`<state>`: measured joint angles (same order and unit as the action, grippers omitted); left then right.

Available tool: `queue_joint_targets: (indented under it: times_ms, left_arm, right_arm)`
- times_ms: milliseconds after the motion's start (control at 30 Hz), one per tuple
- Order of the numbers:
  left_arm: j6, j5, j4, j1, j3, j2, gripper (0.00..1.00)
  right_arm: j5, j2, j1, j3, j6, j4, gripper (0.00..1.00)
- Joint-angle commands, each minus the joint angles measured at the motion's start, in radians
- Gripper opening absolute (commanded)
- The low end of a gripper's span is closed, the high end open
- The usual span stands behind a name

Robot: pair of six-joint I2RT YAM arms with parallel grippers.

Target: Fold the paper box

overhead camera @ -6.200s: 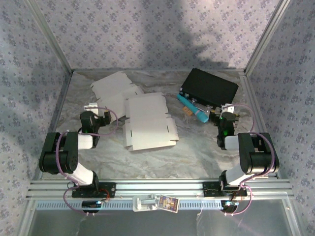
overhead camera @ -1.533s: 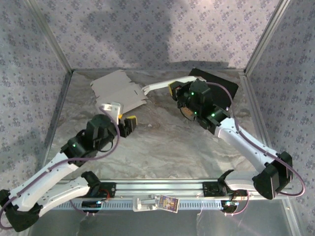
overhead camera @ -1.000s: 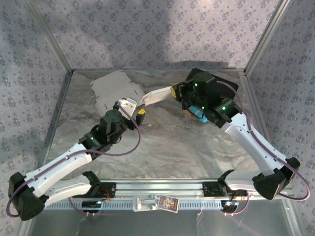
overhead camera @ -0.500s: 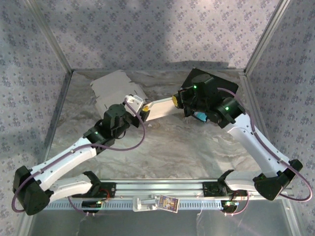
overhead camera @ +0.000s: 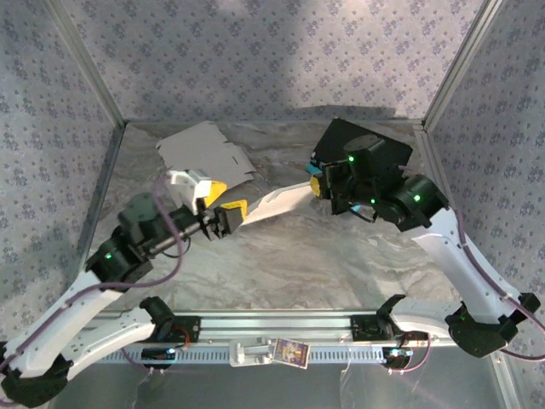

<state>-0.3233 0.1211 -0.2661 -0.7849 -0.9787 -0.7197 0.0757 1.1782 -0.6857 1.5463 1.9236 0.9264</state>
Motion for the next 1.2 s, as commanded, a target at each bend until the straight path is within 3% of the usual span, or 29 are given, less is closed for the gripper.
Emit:
queue_joint_targets:
  times_ms: [0, 133, 233, 300, 367, 633, 933, 1167]
  left_arm:
    - [-0.148, 0.003, -0.118, 0.05, -0.086, 0.0, 0.79]
    - [-0.277, 0.036, -0.156, 0.204, -0.127, -0.062, 0.79]
    - [-0.391, 0.047, -0.31, 0.358, -0.176, -0.157, 0.75]
    - [-0.453, 0.128, -0.36, 0.454, -0.191, -0.223, 0.7]
    - [-0.487, 0.187, -0.343, 0.485, -0.198, -0.268, 0.64]
    - [-0.672, 0.107, -0.343, 0.459, -0.233, -0.408, 0.56]
    - [-0.865, -0.005, -0.275, 0.337, -0.221, -0.541, 0.56]
    - [-0.88, -0.025, -0.267, 0.322, -0.242, -0.613, 0.55]
  right_arm:
    - [-0.013, 0.017, -0.02, 0.044, 0.114, 0.058, 0.0]
    - [0.023, 0.187, 0.028, 0.169, 0.093, 0.093, 0.0]
    - [0.081, 0.389, 0.077, 0.252, 0.013, 0.037, 0.0]
    - [0.065, 0.492, 0.08, 0.304, -0.057, -0.022, 0.0]
    - [0.05, 0.567, 0.071, 0.316, -0.097, -0.097, 0.0]
    - [0.023, 0.658, 0.01, 0.134, -0.135, -0.471, 0.0]
    - [0.036, 0.654, -0.012, 0.038, -0.13, -0.521, 0.0]
    - [0.042, 0.643, -0.014, 0.018, -0.123, -0.527, 0.0]
